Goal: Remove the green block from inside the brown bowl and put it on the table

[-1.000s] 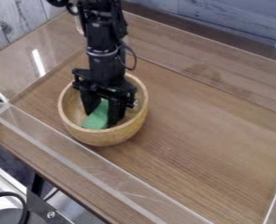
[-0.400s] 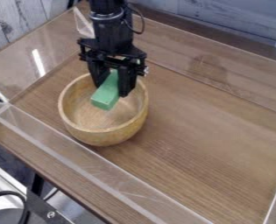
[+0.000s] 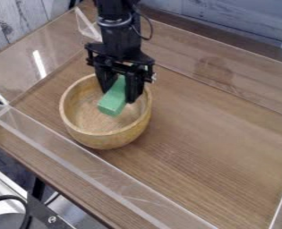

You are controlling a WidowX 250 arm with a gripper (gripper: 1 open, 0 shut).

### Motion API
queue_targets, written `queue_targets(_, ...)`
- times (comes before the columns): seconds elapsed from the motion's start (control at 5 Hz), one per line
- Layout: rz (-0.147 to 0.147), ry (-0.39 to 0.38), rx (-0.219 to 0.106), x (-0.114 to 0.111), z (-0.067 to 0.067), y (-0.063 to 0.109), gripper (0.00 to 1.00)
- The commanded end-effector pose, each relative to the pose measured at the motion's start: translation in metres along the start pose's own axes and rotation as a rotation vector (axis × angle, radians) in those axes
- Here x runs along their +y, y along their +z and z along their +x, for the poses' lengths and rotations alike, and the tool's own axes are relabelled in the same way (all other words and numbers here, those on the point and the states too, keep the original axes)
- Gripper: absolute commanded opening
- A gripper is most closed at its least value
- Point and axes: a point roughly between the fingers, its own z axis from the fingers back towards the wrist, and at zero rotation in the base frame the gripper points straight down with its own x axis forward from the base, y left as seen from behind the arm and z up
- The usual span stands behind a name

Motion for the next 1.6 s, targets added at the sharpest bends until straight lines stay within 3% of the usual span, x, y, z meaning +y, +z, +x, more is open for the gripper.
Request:
queue_targets(0.0,0.011,-0.027,-0.028,-0.003,0.006,0.002,0.00)
queue_targets(0.8,0.005,-0.065,-0.020,-0.010,0.005,-0.007,0.00)
queue_targets(1.4,-0.015,-0.068,-0.029,-0.015,0.005,0.003,0.00)
